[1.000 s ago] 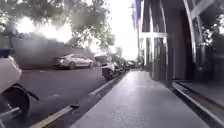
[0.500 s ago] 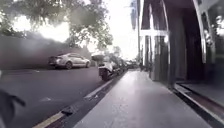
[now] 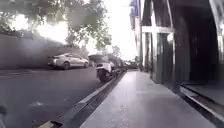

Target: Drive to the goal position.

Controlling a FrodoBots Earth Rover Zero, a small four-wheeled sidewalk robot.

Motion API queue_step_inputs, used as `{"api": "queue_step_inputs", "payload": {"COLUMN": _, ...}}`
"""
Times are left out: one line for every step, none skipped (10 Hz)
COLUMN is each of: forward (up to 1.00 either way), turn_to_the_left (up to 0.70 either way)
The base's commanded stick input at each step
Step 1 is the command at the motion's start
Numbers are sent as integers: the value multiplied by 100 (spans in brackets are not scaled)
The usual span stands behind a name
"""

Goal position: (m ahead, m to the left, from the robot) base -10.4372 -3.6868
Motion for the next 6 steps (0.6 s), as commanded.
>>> {"api": "queue_step_inputs", "payload": {"forward": 45, "turn_to_the_left": 27}}
{"api": "queue_step_inputs", "payload": {"forward": 45, "turn_to_the_left": 27}}
{"api": "queue_step_inputs", "payload": {"forward": 45, "turn_to_the_left": 27}}
{"api": "queue_step_inputs", "payload": {"forward": 45, "turn_to_the_left": 27}}
{"api": "queue_step_inputs", "payload": {"forward": 45, "turn_to_the_left": 27}}
{"api": "queue_step_inputs", "payload": {"forward": 45, "turn_to_the_left": 27}}
